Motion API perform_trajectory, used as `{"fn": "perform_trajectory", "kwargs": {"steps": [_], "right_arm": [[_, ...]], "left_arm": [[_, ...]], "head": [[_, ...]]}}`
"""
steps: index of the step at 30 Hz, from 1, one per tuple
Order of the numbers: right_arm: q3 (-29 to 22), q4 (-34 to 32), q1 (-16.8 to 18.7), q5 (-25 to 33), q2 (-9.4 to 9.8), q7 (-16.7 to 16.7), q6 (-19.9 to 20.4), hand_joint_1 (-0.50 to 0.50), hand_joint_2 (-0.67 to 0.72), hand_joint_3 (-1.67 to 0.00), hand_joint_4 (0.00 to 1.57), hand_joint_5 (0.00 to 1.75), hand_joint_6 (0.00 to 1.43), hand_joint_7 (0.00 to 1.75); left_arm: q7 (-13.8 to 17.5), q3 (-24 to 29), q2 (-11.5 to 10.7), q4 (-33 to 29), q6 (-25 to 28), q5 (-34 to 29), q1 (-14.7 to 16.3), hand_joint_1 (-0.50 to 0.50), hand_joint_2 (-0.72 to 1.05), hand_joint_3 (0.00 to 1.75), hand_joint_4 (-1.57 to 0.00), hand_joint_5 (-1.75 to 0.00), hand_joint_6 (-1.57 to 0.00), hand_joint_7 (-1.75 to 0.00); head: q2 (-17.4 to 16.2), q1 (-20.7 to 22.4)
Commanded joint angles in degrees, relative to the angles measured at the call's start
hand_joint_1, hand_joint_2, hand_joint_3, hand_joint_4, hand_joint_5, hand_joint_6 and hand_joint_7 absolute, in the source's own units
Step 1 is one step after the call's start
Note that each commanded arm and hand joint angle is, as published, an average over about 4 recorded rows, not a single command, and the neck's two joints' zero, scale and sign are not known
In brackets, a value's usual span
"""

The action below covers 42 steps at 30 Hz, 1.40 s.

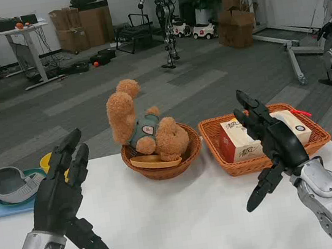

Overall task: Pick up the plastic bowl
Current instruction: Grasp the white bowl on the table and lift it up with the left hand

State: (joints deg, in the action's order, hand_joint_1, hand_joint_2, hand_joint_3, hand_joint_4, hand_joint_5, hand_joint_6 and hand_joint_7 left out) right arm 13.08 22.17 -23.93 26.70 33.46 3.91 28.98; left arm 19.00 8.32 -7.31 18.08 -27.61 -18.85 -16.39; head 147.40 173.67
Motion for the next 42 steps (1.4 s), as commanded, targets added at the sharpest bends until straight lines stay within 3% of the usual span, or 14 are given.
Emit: {"fn": "perform_trajectory", "kwargs": {"steps": [1, 3, 29, 37, 42], "right_arm": [[-17.03, -16.87, 2.4, -13.16, -1.29, -1.81, 0.85, -0.43, 0.47, 0.0, 0.0, 0.0, 0.0, 0.0], [-17.01, -16.81, 2.4, -12.99, -1.13, -1.81, 0.89, -0.43, 0.47, 0.0, 0.0, 0.0, 0.0, 0.0], [-16.68, -15.08, 2.36, -11.63, -0.5, -1.81, 1.35, -0.45, 0.47, 0.0, 0.0, 0.0, 0.0, 0.0], [-16.42, -15.06, 2.4, -11.01, -0.58, -1.76, 1.35, -0.46, 0.47, 0.0, 0.0, 0.0, 0.0, 0.0], [-16.35, -14.75, 2.58, -10.53, -0.58, -1.72, 1.44, -0.46, 0.47, 0.0, 0.0, 0.0, 0.0, 0.0]], "left_arm": [[-14.08, -9.14, -0.11, 2.17, -13.76, 2.33, -9.28, -0.5, 0.69, 0.0, 0.0, 0.0, 0.0, 0.0], [-14.08, -9.17, 0.06, 2.2, -13.86, 2.33, -9.28, -0.5, 0.69, 0.0, 0.0, 0.0, 0.0, 0.0], [-14.14, -9.28, 0.63, 2.4, -13.99, 2.33, -9.06, -0.5, 0.69, 0.0, 0.0, 0.0, 0.0, 0.0], [-14.16, -9.02, 0.58, 2.27, -13.97, 2.33, -8.75, -0.5, 0.69, 0.0, 0.0, 0.0, 0.0, 0.0], [-14.16, -8.36, 0.63, 2.22, -13.97, 2.24, -7.43, -0.5, 0.76, 0.0, 0.0, 0.0, 0.0, 0.0]], "head": [[-2.27, -6.0], [-1.38, -3.47], [-2.58, -2.4], [-5.04, 2.79], [-6.87, 9.72]]}}
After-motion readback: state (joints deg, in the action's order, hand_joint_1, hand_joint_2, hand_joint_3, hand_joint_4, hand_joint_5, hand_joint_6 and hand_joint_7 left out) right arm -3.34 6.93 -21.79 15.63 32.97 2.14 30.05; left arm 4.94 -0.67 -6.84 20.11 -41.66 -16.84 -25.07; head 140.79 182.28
